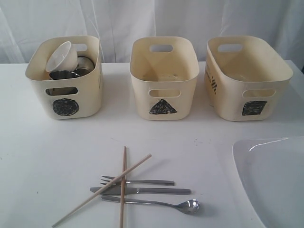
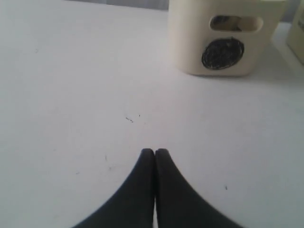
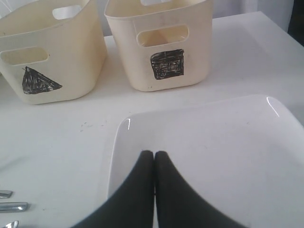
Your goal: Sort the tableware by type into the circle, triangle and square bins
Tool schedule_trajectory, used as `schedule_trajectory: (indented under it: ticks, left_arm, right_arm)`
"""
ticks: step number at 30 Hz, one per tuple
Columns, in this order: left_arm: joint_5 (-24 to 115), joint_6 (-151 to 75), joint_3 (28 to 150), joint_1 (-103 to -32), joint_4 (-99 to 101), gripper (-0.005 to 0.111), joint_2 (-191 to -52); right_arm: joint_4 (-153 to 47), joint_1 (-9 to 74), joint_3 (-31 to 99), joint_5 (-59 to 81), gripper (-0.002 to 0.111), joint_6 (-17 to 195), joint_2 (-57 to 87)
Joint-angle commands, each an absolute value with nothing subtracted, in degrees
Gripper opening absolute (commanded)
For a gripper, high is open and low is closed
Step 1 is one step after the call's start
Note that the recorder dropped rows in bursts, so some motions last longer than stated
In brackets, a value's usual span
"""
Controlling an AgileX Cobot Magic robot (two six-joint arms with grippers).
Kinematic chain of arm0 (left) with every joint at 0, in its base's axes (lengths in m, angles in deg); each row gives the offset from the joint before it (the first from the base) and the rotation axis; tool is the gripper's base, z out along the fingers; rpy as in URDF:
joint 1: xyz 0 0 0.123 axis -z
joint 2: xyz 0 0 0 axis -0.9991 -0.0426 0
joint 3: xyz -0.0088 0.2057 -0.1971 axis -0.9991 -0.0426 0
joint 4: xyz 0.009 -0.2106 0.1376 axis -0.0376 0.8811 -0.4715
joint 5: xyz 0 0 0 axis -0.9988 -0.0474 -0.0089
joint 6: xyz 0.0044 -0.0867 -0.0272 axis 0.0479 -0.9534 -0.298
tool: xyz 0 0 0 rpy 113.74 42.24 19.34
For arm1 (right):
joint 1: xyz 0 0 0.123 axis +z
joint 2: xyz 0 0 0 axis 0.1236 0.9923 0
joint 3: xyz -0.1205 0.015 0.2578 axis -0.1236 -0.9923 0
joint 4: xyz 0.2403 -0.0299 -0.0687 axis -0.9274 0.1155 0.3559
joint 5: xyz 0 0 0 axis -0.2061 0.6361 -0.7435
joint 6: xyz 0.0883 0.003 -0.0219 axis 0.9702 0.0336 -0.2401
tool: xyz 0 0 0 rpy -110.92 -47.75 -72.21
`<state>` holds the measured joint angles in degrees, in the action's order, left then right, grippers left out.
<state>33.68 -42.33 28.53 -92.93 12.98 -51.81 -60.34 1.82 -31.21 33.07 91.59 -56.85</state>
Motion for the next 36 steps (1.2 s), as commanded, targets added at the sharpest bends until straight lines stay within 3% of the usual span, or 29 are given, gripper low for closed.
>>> schedule_trajectory:
  ticks: [1,5,20,28,36]
  left_arm:
    - [32.2,-42.1,28.4,-93.1,5.9,0.000,-51.5]
    - [32.3,-51.5,28.4,-93.1,5.8,0.000,-51.5]
    - [32.3,-50.9,28.4,-93.1,5.8,0.000,-51.5]
    - [21.3,-57.9,28.6,-93.1,6.5,0.000,-51.5]
    - [20.4,-57.8,28.9,-93.1,6.5,0.000,-51.5]
  right_arm:
    - [-60.2,1.9,-31.1,32.3,0.000,90.9,-57.0]
    - [-60.2,1.9,-31.1,32.3,0.000,90.9,-57.0]
    - [-60.2,1.9,-31.1,32.3,0.000,90.9,-57.0]
    - [-59.4,1.9,-31.1,32.3,0.000,90.8,-57.0]
    - [-59.4,1.9,-31.1,32.3,0.000,90.9,-57.0]
